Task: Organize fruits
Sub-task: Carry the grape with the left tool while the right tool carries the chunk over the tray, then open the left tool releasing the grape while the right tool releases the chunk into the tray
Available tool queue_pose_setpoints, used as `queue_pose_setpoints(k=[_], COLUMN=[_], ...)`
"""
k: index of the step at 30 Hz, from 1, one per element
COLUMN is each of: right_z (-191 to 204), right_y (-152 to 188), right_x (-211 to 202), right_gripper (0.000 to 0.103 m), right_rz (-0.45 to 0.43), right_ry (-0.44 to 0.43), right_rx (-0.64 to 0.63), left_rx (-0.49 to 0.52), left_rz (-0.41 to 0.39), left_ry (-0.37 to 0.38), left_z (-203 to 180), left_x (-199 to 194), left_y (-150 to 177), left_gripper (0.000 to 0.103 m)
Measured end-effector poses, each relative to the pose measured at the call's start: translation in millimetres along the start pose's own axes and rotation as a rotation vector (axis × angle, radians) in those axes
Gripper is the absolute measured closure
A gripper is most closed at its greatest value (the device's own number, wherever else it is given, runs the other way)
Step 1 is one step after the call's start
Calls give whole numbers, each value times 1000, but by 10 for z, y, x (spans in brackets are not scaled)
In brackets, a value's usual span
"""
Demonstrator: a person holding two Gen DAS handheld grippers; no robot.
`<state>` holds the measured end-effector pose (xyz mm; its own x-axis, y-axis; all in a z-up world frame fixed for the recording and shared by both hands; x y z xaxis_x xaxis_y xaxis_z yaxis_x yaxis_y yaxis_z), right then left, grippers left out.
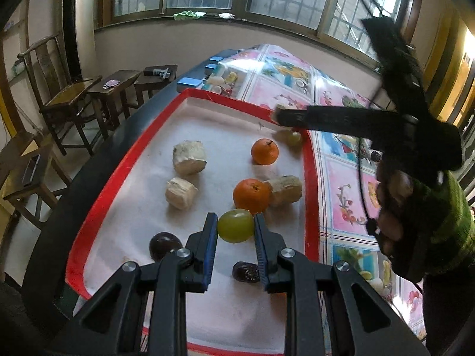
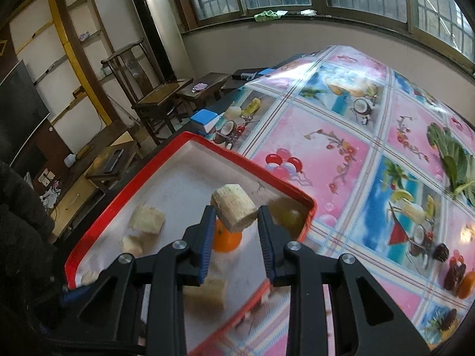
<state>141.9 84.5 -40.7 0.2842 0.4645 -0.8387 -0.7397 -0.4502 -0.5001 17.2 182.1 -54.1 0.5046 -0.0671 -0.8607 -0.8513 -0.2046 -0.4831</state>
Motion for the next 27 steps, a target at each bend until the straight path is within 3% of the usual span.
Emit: queue_pose_setpoints(k=[11,27], right_z=[10,37], right_y=[-98,-91], right_x=[368,512], right_gripper=[72,72], right_rz=[58,78], right_ry=[-5,-1], right_rx=[6,2], left_rx=[-3,3], left_rz=[45,79], left_ry=[9,-30], left_z=[28,-26], left_x=[211,362], left_y=[-39,-41], left_gripper=[80,80])
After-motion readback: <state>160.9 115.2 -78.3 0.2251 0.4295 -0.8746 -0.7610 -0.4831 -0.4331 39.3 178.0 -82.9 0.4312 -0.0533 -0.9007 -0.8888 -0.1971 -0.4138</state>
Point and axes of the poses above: each gripper's, at about its wrist camera, not at the fingertips, and x roughly the way its jaws point, z to its left, y to its underside, the point moved 2 cm from there along x, roughly the way its jaws point, and after that the axes turned 10 degrees about z, right-handed, at the moved point
